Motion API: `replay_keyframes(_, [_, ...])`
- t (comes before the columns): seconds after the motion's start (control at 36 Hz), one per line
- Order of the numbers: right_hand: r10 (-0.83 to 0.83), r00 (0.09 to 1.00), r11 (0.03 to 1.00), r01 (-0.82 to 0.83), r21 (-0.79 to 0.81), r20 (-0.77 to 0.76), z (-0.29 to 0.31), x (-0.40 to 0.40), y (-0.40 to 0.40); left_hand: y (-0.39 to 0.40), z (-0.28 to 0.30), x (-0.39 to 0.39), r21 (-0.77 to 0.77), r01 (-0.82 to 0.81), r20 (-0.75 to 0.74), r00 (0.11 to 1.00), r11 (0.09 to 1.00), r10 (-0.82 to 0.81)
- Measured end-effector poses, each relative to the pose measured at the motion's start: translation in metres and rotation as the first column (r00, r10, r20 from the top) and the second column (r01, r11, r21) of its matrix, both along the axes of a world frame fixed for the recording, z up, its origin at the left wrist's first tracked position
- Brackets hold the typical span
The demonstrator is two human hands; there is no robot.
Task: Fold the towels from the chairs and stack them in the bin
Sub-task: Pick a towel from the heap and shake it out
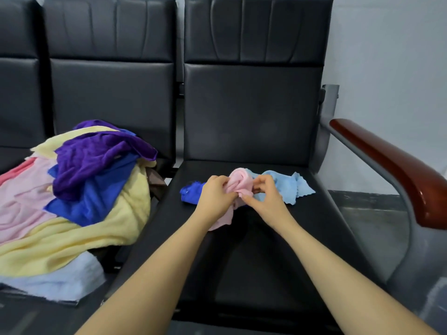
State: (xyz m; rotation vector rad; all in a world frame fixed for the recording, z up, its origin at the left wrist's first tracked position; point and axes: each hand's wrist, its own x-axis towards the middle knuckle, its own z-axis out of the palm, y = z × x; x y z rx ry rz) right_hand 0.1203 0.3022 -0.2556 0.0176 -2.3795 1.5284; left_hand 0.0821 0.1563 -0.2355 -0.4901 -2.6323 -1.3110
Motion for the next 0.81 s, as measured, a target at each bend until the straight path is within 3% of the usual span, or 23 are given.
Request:
replay_keyframes(0.14, [0.012, 0.998, 0.999, -0.009, 0.046, -0.06, 0.013, 0.012, -0.002, -0.007, 0.011, 0.014, 0.135, 0.025, 0.026, 0.999, 0.991, -0.028])
replay_keyframes(0.22, [-0.04, 0.989, 0.996, 0.051, 0.076, -0.14, 0.02, 0.015, -0.002, -0.011, 0.017, 0.02, 0.118, 0.003, 0.008, 1.0, 0.993, -0.004])
replay_keyframes(0.28, [-0.087, 0.98, 0.992, 0.101, 0.069, -0.181, 0.025, 0.018, -0.002, -0.014, 0.02, 0.023, 0.012, -0.035, -0.028, 0.999, 0.999, 0.035])
replay_keyframes(0.36, [-0.184, 0.958, 0.983, 0.183, -0.025, -0.219, 0.032, 0.021, -0.003, -0.015, 0.019, 0.026, -0.284, -0.126, -0.179, 0.981, 0.95, 0.077])
replay_keyframes(0.42, [-0.198, 0.956, 0.98, 0.191, -0.052, -0.217, 0.035, 0.024, -0.005, -0.014, 0.015, 0.029, -0.324, -0.101, -0.199, 0.979, 0.941, 0.037])
replay_keyframes(0.61, [-0.166, 0.968, 0.983, 0.145, -0.116, -0.19, 0.044, 0.033, -0.011, -0.002, 0.019, 0.048, -0.178, 0.062, -0.07, 0.995, 0.982, -0.075])
replay_keyframes(0.72, [-0.181, 0.972, 0.95, 0.133, -0.283, -0.151, 0.049, 0.035, -0.01, 0.0, 0.021, 0.046, -0.189, -0.024, -0.127, 0.992, 0.982, 0.0])
replay_keyframes(0.81, [-0.183, 0.972, 0.943, 0.131, -0.306, -0.147, 0.049, 0.038, -0.009, -0.002, 0.022, 0.045, -0.113, -0.074, -0.119, 0.991, 0.991, 0.061])
